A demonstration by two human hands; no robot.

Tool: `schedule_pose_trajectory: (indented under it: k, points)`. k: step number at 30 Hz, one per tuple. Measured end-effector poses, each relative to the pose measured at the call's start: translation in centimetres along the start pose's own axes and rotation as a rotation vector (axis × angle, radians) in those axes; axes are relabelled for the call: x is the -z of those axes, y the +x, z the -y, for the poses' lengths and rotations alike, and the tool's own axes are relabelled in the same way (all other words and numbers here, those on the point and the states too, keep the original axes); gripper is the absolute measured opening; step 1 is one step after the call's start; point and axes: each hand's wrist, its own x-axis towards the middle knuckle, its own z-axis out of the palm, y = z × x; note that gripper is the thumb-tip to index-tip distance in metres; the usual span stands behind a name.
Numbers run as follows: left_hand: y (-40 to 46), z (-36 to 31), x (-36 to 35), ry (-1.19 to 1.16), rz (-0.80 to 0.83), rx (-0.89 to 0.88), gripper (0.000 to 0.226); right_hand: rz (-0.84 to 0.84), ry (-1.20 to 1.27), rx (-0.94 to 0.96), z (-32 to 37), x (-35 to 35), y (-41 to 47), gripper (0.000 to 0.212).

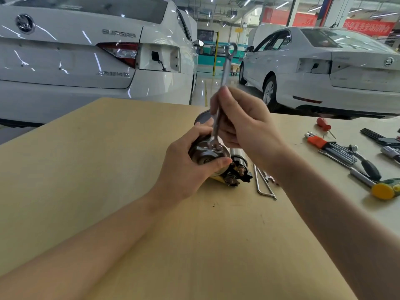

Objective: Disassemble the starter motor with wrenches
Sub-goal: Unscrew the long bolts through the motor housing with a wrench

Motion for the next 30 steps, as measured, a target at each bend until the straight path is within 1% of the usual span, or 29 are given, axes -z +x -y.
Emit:
schedule_pose_trajectory:
  k: [1,3,6,8,10,11,12,14,16,19,22,24,26,28,30]
  points:
    - [0.0,0.0,0.0,0.008,0.001,0.002,0.043,0.009,0.03,-0.001,0.4,-0.2,0.4,0.033]
    - [-0.1,0.1,0.0,0.004,-0.013,0.004,0.045,-0.046,0.109,-0.032,1.1,-0.1,0.8,0.031]
    - [0.0,0.4,-0.1,-0.011,-0.017,-0.011,0.047,-0.169,0.207,-0.175,0.8,1.6,-0.1,0.026]
    - [0.0,0.4,0.0,-0.033,0.006,0.007,0.045,-0.177,0.32,-0.302,0.0,2.7,-1.7,0.021]
    - [0.0,0.2,0.0,-0.02,0.018,0.042,0.046,-0.171,0.481,-0.384,-1.1,3.6,-3.4,0.007]
    - [0.0,0.1,0.0,-0.007,0.016,0.049,0.047,-0.175,0.541,-0.396,-1.6,3.9,-4.1,0.006]
    - [0.0,0.0,0.0,0.0,0.009,0.054,0.05,-0.173,0.57,-0.396,-2.0,4.3,-4.6,0.01]
    - [-0.1,-0.2,-0.3,0.001,-0.03,0.105,0.062,-0.185,0.546,-0.359,-2.5,4.8,-4.9,0.021]
    - [0.0,-0.1,-0.4,0.025,-0.073,0.198,0.081,-0.211,0.497,-0.315,-2.6,5.0,-4.8,0.028]
    - [0.1,0.0,-0.5,0.007,-0.095,0.362,0.101,-0.297,0.447,-0.325,-3.1,4.5,-4.8,0.022]
    - [0.3,0.3,-0.4,-0.102,-0.052,0.475,0.117,-0.352,0.409,-0.379,-3.8,4.1,-5.1,0.016]
    - [0.4,0.6,-0.4,-0.096,-0.003,0.505,0.121,-0.363,0.388,-0.388,-4.0,4.0,-5.2,0.017]
    - [0.4,0.6,-0.4,-0.047,0.019,0.517,0.134,-0.358,0.396,-0.377,-4.0,3.7,-5.3,0.017]
    - [0.5,0.5,-0.3,-0.084,0.036,0.535,0.144,-0.337,0.407,-0.372,-4.0,3.3,-5.3,0.017]
    - [0.6,0.5,-0.2,-0.148,0.066,0.546,0.146,-0.352,0.43,-0.391,-4.0,2.8,-5.4,0.018]
